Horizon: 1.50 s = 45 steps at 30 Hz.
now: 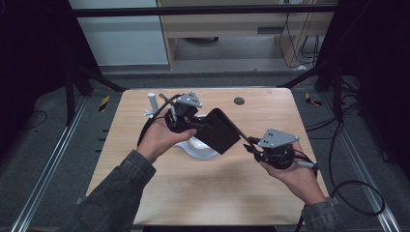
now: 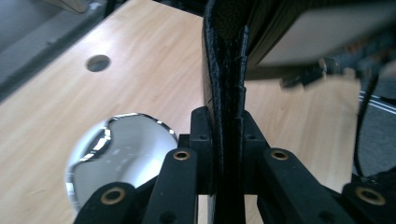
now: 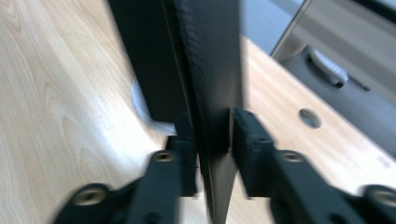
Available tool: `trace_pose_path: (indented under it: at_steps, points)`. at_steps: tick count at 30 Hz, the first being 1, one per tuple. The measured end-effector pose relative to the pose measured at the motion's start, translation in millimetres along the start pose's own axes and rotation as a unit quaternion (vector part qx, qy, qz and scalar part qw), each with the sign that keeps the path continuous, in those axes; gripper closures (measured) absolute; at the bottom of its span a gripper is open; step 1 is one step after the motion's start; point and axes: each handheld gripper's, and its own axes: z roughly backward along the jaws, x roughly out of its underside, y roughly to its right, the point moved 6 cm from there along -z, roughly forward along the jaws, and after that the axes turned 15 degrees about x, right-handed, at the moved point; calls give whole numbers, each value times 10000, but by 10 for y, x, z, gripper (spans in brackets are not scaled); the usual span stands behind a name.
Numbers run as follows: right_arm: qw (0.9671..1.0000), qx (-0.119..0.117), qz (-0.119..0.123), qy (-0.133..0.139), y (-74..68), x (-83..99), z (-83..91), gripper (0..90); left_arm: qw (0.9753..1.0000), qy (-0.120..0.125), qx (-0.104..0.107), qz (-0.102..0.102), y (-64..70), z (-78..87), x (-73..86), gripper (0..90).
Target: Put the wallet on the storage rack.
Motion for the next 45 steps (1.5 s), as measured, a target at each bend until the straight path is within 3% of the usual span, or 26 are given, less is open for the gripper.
trace_pose_path:
  at_steps: [1,5,6,7,8,10,11,14,16,17,18,19,20,25,27,33,45]
  points:
    - [10000,0,0,0,0,0,0,624,10000,0,0,0,0,0,0,806]
    - [9996,-102,-229,-143,-107,222,-81,386,9999,26,-142,58,-45,123,-74,806]
    - [9988,30,-439,-207,-112,358,-131,291,9999,-7,-159,66,-56,150,-77,806]
    - [9988,30,-439,-207,-112,358,-131,291,9998,-47,-202,51,-69,176,-78,806]
    - [9968,176,-715,-316,-98,498,-187,198,9996,-38,-257,88,-93,230,-79,805]
    - [9932,358,-1022,-429,-57,630,-241,153,9996,-17,-255,121,-105,265,-77,805]
    - [9932,358,-1022,-429,-57,630,-241,153,9996,23,-236,164,-111,299,-77,805]
    - [9839,647,-1566,-568,49,813,-318,82,9992,65,-308,244,-125,397,-87,805]
    - [9729,837,-2048,-667,95,917,-359,61,9988,21,-406,288,-113,450,-103,805]
    - [9675,1139,-2114,-788,125,1042,-385,64,9985,-19,-453,291,-102,473,-116,804]
    - [9675,1139,-2114,-788,125,1042,-385,64,9982,-65,-517,282,-90,500,-129,804]
    - [9662,1281,-2077,-836,138,1102,-385,64,9980,-78,-568,284,-77,527,-144,804]
    - [9627,1308,-2166,-955,150,1174,-358,60,9977,-107,-607,288,-68,558,-157,805]
    - [9600,1343,-2235,-1021,159,1267,-336,63,9965,-104,-737,380,-60,616,-214,805]
    - [9612,1324,-2189,-1031,147,1273,-333,59,9960,-127,-788,396,-69,611,-234,805]
    - [9565,1359,-2300,-1173,167,1343,-338,61,9960,-211,-793,360,-100,550,-225,805]
    - [9458,1367,-2497,-1561,190,1500,-359,62,9939,-286,-952,476,-180,551,-142,805]
